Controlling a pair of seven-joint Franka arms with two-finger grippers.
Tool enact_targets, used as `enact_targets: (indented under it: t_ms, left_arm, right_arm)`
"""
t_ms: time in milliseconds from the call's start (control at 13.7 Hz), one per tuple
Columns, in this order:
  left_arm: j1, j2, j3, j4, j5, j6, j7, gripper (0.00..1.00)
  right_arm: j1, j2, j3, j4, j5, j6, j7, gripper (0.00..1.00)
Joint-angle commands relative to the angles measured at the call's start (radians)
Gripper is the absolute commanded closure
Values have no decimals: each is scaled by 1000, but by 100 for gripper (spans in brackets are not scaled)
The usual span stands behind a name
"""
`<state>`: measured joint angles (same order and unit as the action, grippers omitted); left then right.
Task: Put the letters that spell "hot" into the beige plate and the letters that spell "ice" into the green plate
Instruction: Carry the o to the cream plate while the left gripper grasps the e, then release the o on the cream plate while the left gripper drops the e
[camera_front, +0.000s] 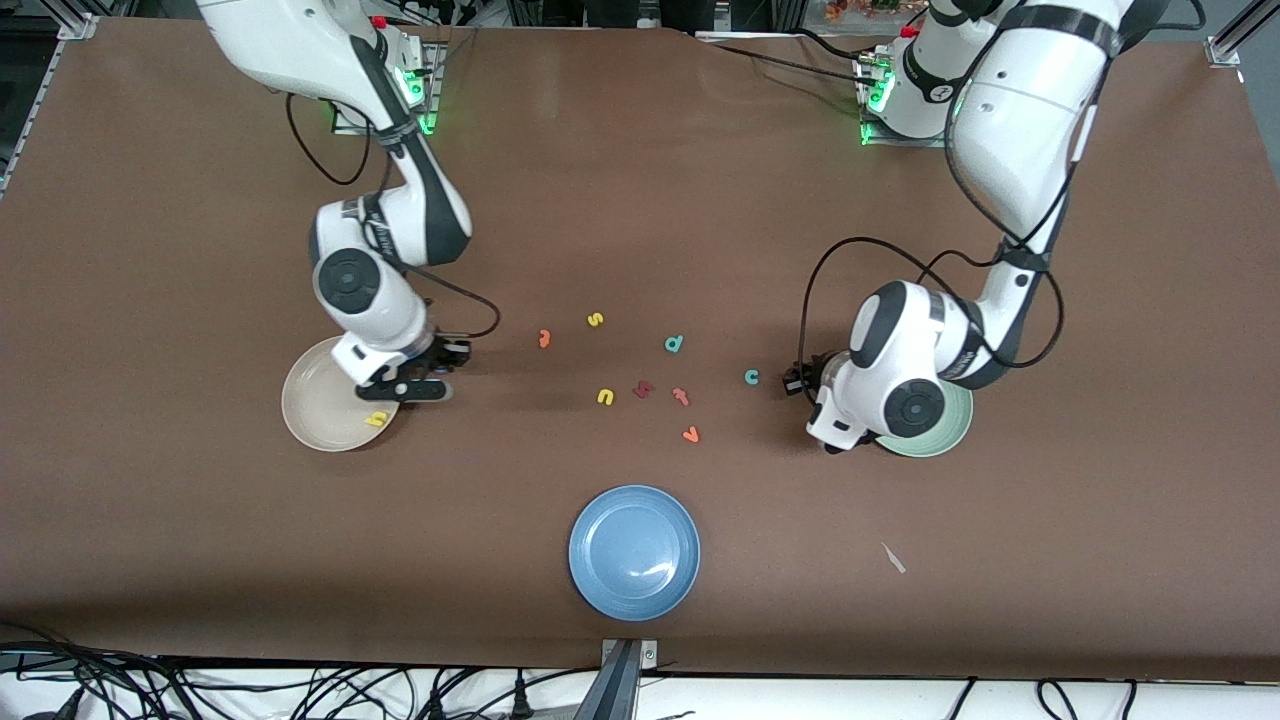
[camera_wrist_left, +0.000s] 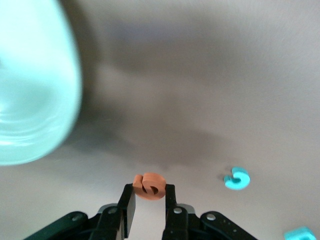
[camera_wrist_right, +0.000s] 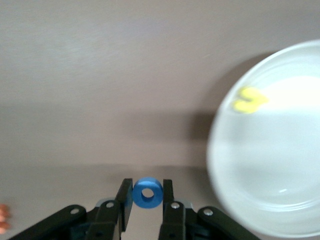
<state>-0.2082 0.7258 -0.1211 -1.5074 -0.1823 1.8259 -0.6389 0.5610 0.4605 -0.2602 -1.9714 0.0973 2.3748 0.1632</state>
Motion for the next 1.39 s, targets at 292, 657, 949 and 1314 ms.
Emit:
enact_targets:
  t_ms: [292,657,949,1314]
  left_arm:
    - [165,-29,6,55,74,-180,223,85]
    - [201,39,6,46,198,-162,280,85]
    - [202,79,6,41,185,-128,281,84]
    - [188,66,-3,42,182,-140,269,0]
  right_arm:
    - [-18,-11,-131,-34,-8,12,-436,69]
    - [-27,-5,-97,-24,80,3,-385,0]
    - [-24,-22,62,-21,87,-16,-37,0]
    - [26,-13,153,-17,82,23,272,1]
